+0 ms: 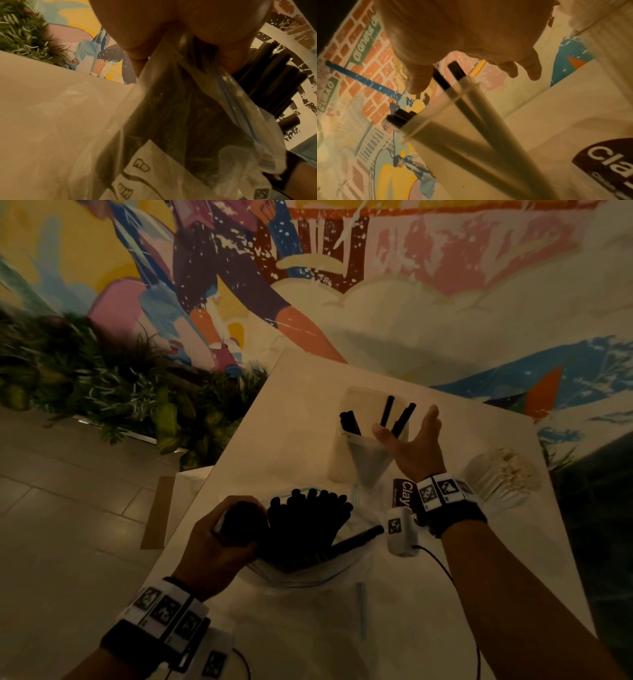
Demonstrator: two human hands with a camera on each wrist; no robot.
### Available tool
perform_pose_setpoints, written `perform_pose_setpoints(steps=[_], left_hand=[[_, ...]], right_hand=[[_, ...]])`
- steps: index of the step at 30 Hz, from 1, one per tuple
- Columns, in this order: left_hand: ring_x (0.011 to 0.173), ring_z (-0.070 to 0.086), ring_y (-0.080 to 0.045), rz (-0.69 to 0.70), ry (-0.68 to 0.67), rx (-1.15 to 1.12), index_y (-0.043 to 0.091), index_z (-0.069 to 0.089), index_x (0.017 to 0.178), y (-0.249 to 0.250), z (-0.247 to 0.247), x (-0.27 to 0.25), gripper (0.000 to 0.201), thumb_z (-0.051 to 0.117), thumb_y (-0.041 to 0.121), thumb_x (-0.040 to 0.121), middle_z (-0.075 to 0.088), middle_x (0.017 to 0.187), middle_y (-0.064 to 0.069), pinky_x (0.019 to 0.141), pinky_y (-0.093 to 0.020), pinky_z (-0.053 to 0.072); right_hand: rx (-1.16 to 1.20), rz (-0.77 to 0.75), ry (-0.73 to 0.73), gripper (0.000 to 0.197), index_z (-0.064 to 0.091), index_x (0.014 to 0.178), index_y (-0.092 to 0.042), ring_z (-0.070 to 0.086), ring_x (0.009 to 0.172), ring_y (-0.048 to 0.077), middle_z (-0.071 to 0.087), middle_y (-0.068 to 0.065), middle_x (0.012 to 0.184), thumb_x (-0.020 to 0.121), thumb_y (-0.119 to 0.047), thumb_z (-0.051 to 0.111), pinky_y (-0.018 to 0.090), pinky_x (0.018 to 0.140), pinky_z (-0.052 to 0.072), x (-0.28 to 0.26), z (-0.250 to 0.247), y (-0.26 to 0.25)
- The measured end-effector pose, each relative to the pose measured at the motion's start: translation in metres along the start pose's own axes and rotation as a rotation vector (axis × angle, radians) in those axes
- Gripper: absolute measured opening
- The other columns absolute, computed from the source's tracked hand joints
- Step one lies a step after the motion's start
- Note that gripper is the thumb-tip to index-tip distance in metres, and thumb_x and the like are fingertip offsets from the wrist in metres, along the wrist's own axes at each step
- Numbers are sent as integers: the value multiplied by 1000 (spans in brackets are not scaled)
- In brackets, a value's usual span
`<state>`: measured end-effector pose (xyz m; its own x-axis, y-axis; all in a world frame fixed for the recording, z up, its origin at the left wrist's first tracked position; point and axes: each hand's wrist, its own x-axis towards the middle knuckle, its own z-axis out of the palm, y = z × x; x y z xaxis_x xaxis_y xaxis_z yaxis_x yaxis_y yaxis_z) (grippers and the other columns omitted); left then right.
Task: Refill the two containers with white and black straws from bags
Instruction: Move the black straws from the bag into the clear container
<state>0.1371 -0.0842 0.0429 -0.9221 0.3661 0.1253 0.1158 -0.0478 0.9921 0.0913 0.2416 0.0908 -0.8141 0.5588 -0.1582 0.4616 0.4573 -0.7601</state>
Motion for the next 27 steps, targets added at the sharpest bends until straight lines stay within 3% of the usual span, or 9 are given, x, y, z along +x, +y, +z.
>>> perform_pose_setpoints(steps=[3, 5, 7, 9, 10, 13, 15, 20, 27], left_hand=[[94, 62, -22, -5, -3, 3, 32, 64, 92, 2, 1, 1, 37, 72, 26, 57, 66, 95, 0, 87, -42, 53], [93, 62, -17, -3, -6, 14, 34, 64, 92, 3, 2, 3, 37, 71, 26, 56, 66, 96, 3, 86, -36, 54], [93, 62, -16, -3, -11, 19, 34, 64, 92, 3, 2, 3, 37, 71, 26, 56, 66, 96, 4, 86, -34, 54], [96, 62, -18, -13, -14, 21, 33, 64, 94, 0, 1, 4, 40, 71, 24, 56, 66, 98, 2, 88, -40, 54], [100, 62, -19, -19, -18, 20, 31, 63, 96, -2, 1, 3, 43, 72, 22, 56, 66, 102, 1, 90, -44, 53], [116, 56, -23, -17, -36, 36, 20, 61, 105, -10, -2, 3, 50, 73, 21, 57, 61, 121, -3, 98, -51, 46], [119, 54, -22, -14, -33, 23, 19, 61, 105, -11, -1, 3, 50, 74, 22, 57, 58, 127, -3, 100, -48, 45], [106, 61, -7, 36, -29, 2, 35, 64, 99, 1, 6, 4, 45, 73, 27, 56, 64, 116, 14, 87, -16, 51], [100, 62, -4, 40, -5, 22, 44, 64, 96, 4, 6, -1, 46, 69, 26, 54, 67, 106, 15, 82, -13, 51]], right_hand=[[111, -64, 67, 106, 1, 152, -24, 14, 147, 23, 4, 3, 162, 78, -48, 72, 41, 117, 21, -22, -10, 3], [228, -108, 75, 85, 20, 150, -21, 37, 137, 27, 28, 5, 156, 83, -25, 72, 43, 108, 38, -41, -16, 11], [431, -131, -31, 66, 36, 142, -16, 55, 116, 31, 48, 11, 140, 85, 8, 61, 35, 90, 52, -65, -20, 20], [565, -133, -199, 73, 42, 134, -16, 60, 105, 27, 53, 15, 134, 77, 29, 45, 25, 78, 55, -91, -20, 27], [582, -146, -274, 81, 42, 133, -20, 60, 109, 24, 53, 12, 135, 71, 33, 42, 24, 81, 55, -104, -19, 30], [532, -231, -450, 94, 36, 135, -34, 49, 128, 10, 49, -9, 140, 57, 17, 44, 28, 100, 46, -139, -7, 28], [534, -260, -483, 93, 33, 136, -37, 44, 132, 7, 48, -11, 141, 60, 13, 49, 30, 105, 43, -153, 7, 23], [314, -484, -232, 75, 31, 143, -22, 33, 135, -8, 40, -18, 143, 78, 7, 54, 12, 109, 29, -171, 40, 1], [301, -504, -190, 81, 16, 145, -44, 31, 138, -4, 28, -27, 148, 86, 2, 47, 22, 112, 33, -187, 58, -1]])
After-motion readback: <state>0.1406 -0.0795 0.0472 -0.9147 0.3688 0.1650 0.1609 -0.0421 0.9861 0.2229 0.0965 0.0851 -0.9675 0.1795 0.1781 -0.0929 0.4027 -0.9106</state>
